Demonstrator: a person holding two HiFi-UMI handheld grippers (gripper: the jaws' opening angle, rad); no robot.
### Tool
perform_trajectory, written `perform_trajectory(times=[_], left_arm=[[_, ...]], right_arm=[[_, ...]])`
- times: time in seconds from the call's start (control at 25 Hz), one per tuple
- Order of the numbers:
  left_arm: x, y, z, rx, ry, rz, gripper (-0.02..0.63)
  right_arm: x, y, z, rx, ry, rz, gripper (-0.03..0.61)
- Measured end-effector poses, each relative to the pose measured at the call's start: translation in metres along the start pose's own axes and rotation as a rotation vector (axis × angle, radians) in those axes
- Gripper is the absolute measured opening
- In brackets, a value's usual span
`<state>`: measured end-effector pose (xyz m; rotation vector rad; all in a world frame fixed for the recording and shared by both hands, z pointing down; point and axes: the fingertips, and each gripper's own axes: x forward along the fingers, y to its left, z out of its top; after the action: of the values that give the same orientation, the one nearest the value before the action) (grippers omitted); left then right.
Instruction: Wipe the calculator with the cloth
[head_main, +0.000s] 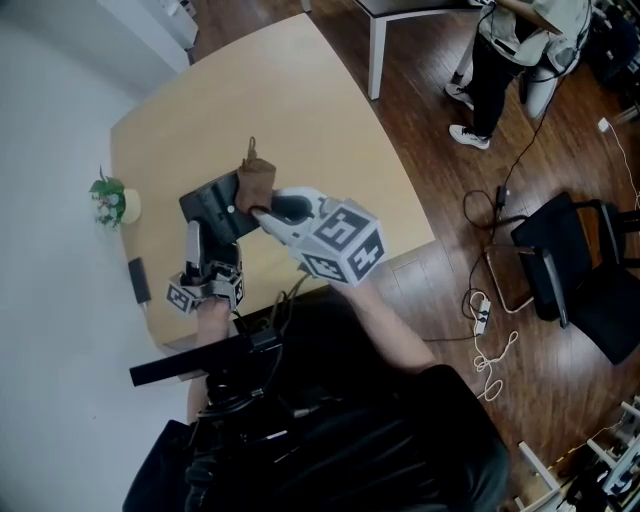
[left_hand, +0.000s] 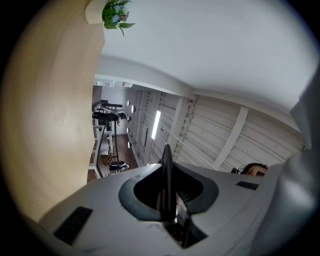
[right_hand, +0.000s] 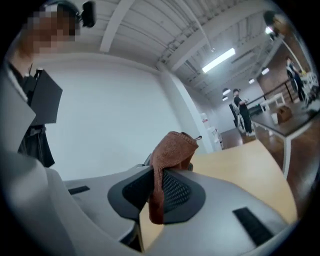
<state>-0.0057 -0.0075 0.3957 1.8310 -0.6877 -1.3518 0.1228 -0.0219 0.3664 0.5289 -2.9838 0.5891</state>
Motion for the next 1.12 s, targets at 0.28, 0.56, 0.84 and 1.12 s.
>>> perform_trajectory(times=[0.28,0.56,0.84,1.12], left_arm=[[0.011,-0.006,-0.023,0.064,0.095,-0.011,0.067],[0.004,0.000,-0.006,0.040,0.033,0.012,0.061],[0.000,0.005,-0.018,0.047,0.072,0.021,0.061],[0.001,0.007,-0.033,0.078,0.123,0.050,0.061]], right_arm=[[0.042,0.012,0.005,-0.179,0.088,0.046,0.046],[0.029,0.056,-0.078,-0.165,0.335,0.246,0.044],[0.016,0.004,0.004,-0.194,0.110,0.036,0.046],[0.042,0.028,0.006,-0.296,0.173,0.125,0.046]])
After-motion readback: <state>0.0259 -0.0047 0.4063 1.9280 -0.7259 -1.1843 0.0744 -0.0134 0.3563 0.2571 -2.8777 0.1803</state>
